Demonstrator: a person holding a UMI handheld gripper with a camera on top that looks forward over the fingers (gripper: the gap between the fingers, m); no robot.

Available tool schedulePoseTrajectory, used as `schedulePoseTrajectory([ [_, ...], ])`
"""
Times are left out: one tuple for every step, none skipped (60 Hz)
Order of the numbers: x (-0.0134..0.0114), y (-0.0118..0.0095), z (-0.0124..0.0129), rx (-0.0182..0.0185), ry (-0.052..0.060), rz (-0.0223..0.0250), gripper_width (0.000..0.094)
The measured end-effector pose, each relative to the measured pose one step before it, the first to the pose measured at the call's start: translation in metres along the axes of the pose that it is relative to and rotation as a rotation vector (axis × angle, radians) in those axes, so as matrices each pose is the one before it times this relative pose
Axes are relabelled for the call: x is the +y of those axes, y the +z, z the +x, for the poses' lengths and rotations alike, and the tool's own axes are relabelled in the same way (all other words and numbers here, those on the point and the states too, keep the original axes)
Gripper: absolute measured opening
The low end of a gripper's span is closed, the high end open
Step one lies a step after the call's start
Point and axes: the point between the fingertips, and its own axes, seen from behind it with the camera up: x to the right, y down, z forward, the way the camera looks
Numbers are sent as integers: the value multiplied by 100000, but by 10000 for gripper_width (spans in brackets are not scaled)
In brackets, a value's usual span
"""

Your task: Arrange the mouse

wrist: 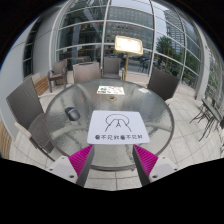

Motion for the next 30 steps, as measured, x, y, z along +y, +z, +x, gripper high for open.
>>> schedulePoseTrajectory([
  [-58, -723, 81, -1562, 29, -1274, 767],
  [382, 514, -938, -1335, 42, -792, 767],
  [413, 581, -956, -1273, 20, -917, 767],
  [369, 585, -886, -1133, -80, -1036, 767],
  [201, -15, -376, -1260, -233, -1177, 770],
  [609, 1757, -1898, -226, -470, -404, 773],
  [183, 591, -784, -902, -534, -831, 775],
  [103, 590, -766, -937, -591, -715, 776],
  [-303, -683, 354, -1637, -602, -1174, 778],
  [13, 581, -717, -954, -623, -646, 780],
  [150, 1717, -1634, -719, -538, -210, 779],
  [-121, 613, -1166, -394, -433, -331, 779],
  [-151, 606, -704, -708, -396, -317, 779],
  [-194, 620, -667, -722, -307, -342, 780],
  [-243, 633, -686, -819, -209, -353, 780],
  [-300, 623, -673, -860, -217, -262, 780],
  [-358, 691, -214, -1196, -295, -289, 779],
  [-426, 662, -767, -166, -350, -135, 780],
  [-362, 615, -480, -371, -347, -193, 779],
  [-352, 610, -439, -242, -385, -237, 777],
  [-402, 619, -399, -175, -448, -224, 779],
  [-434, 633, -357, -161, -483, -138, 781],
  [-515, 1010, 112, -749, -424, -27, 781],
  [-583, 458, -556, 285, -310, -262, 780],
  [-442, 616, -225, 135, -92, -225, 781],
  [-440, 642, -143, 327, 174, -285, 780],
  [-472, 600, -126, 332, 350, -186, 780],
  [-541, 609, -149, 209, 447, 71, 780],
  [-646, 756, 110, -107, 412, 250, 780],
  [-538, 460, -104, -62, 579, 274, 782],
])
